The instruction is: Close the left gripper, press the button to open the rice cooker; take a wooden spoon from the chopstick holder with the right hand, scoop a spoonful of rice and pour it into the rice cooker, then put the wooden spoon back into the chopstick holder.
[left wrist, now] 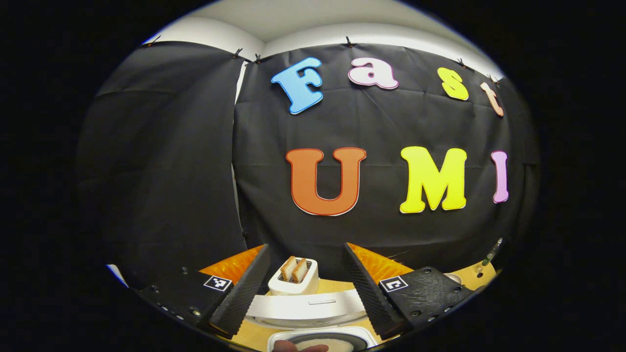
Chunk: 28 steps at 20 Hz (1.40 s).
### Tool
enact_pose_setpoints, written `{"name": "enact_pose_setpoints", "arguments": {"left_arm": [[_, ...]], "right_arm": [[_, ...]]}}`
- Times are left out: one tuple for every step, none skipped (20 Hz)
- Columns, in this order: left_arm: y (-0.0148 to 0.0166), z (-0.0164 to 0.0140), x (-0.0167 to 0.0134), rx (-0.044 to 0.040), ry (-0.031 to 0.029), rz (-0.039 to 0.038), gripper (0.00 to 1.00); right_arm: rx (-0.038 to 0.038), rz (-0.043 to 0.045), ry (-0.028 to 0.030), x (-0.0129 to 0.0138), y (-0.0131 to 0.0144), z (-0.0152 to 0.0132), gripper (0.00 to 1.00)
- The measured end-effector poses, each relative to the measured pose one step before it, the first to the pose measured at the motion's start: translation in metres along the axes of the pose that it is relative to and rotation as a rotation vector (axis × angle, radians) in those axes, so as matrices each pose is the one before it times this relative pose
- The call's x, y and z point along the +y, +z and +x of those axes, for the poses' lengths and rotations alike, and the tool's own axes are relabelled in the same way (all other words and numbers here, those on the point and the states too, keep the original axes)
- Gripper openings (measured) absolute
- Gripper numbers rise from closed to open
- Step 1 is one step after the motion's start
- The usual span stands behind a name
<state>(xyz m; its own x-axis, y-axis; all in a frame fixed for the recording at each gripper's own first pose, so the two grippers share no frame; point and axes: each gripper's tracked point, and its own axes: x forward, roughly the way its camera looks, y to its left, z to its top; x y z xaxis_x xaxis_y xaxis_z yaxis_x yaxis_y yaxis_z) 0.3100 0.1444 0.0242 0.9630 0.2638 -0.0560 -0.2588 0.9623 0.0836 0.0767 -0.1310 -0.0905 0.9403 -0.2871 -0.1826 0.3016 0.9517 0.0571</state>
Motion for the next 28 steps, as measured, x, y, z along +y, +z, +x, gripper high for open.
{"name": "enact_pose_setpoints", "arguments": {"left_arm": [[-0.00473, 0.00511, 0.00068, 0.01324, 0.00294, -0.00288, 0.94], [-0.00388, 0.00428, -0.00038, 0.01070, 0.00412, 0.00752, 0.94], [-0.00406, 0.00393, 0.00070, 0.00996, 0.00451, 0.01128, 0.94], [-0.00206, 0.00207, 0.00094, 0.00760, 0.00350, 0.00622, 0.94], [-0.00173, 0.00333, -0.00009, 0.00797, 0.00334, 0.00325, 0.94], [-0.00430, 0.00199, -0.00047, 0.01299, 0.00440, 0.00398, 0.94], [-0.00563, 0.00250, 0.00023, 0.01863, 0.00412, 0.00435, 0.94], [-0.00465, 0.00026, -0.00012, 0.01987, 0.00195, 0.00446, 0.94], [-0.00495, 0.00102, -0.00128, 0.02056, -0.00406, 0.00202, 0.94], [-0.00454, 0.00024, -0.00206, 0.01748, -0.00531, -0.00114, 0.94], [-0.00316, 0.00063, -0.00120, 0.01069, -0.00421, 0.00516, 0.94], [-0.00287, 0.00037, -0.00164, 0.01160, -0.00309, 0.00858, 0.94], [-0.00436, 0.00046, -0.00260, 0.01148, -0.00561, 0.00764, 0.94], [-0.00433, -0.00079, -0.00227, 0.01102, -0.00447, 0.00872, 0.94], [0.00065, -0.00068, 0.00034, 0.00177, 0.00228, 0.00626, 0.94], [0.00192, 0.00009, 0.00018, -0.00044, 0.00121, 0.00130, 0.95], [-0.00157, 0.00009, -0.00133, 0.00300, -0.00260, -0.00532, 0.94], [-0.00300, -0.00159, -0.00215, 0.01249, -0.00349, -0.01411, 0.94], [-0.00198, -0.00441, 0.00021, 0.00414, 0.00021, -0.02298, 0.94], [-0.00221, -0.00282, -0.00236, 0.01181, -0.00296, -0.02643, 0.95], [-0.00354, -0.00542, -0.00035, 0.00370, -0.00152, -0.01790, 0.95], [-0.00253, -0.00601, -0.00107, -0.00694, 0.00156, 0.00487, 0.95], [-0.00185, -0.00710, -0.00155, -0.01663, 0.00091, 0.01313, 0.95], [0.00095, -0.00951, -0.00170, -0.01976, -0.00091, 0.01361, 0.95], [0.00075, -0.00948, -0.00197, -0.01927, -0.00126, 0.01125, 0.95], [0.00046, -0.00957, -0.00300, -0.01995, -0.00301, 0.01030, 0.95], [-0.00261, -0.00866, -0.00425, -0.01285, -0.01050, 0.01788, 0.95], [-0.00907, -0.00775, -0.00586, 0.01627, -0.01297, 0.01208, 0.95]], "right_arm": [[-0.00446, -0.00537, -0.00597, 0.00078, 0.00020, -0.00174, 1.00], [-0.00332, -0.00490, -0.00217, 0.00077, 0.00001, -0.00160, 0.99], [0.00008, -0.00461, -0.00114, 0.00192, -0.00105, -0.00210, 0.99], [-0.00068, -0.00361, 0.00344, 0.00235, 0.00001, -0.00190, 0.99], [-0.00392, -0.00512, 0.00327, 0.00218, 0.00080, -0.00142, 1.00], [-0.00881, -0.00767, 0.00744, 0.00305, 0.00240, -0.00141, 0.99], [-0.00817, -0.01060, 0.00367, 0.00293, 0.00109, -0.00028, 0.97], [-0.00732, -0.01142, 0.00478, 0.00224, 0.00194, -0.00024, 0.99], [-0.00882, -0.01063, 0.00799, 0.00366, 0.00224, -0.00085, 0.99], [-0.01243, -0.00777, 0.00970, 0.00364, 0.00354, -0.00055, 1.00], [-0.00878, -0.00811, 0.01062, 0.00342, 0.00191, 0.00082, 0.99], [-0.00617, -0.00604, 0.01212, 0.00305, 0.00110, -0.00026, 0.99], [-0.00533, -0.00490, 0.01317, 0.00296, 0.00113, 0.00062, 1.00], [-0.00886, -0.00304, 0.01141, 0.00265, 0.00247, -0.00009, 0.99], [-0.00321, -0.00345, 0.00635, 0.00037, 0.00076, 0.00197, 0.99], [-0.00536, -0.00129, 0.00785, 0.00088, 0.00163, 0.00036, 0.97], [-0.00473, -0.00267, 0.00375, -0.00015, 0.00103, 0.00032, 0.99], [-0.00795, -0.00222, 0.00338, 0.00007, 0.00312, 0.00008, 1.00], [-0.00633, -0.00406, 0.00269, -0.00086, 0.00084, 0.00138, 1.00], [-0.00661, -0.00518, 0.00131, -0.00071, 0.00163, -0.00008, 1.00], [-0.00840, -0.00554, 0.00304, -0.00147, 0.00195, 0.00031, 1.00], [-0.00902, -0.00791, 0.00241, -0.00060, 0.00125, 0.00019, 0.97], [-0.00863, -0.00903, 0.00061, -0.00121, 0.00020, -0.00058, 0.97], [-0.00604, -0.00994, 0.00244, -0.00026, 0.00009, -0.00044, 0.97], [-0.00473, -0.00774, 0.00651, 0.00143, -0.00091, 0.00085, 0.97], [-0.00252, -0.00834, 0.00707, 0.00130, -0.00054, 0.00023, 0.97], [-0.00004, -0.00738, 0.00987, 0.00171, -0.00189, 0.00059, 0.99], [0.00393, -0.00600, 0.01015, 0.00267, -0.00203, 0.00078, 1.00]]}}
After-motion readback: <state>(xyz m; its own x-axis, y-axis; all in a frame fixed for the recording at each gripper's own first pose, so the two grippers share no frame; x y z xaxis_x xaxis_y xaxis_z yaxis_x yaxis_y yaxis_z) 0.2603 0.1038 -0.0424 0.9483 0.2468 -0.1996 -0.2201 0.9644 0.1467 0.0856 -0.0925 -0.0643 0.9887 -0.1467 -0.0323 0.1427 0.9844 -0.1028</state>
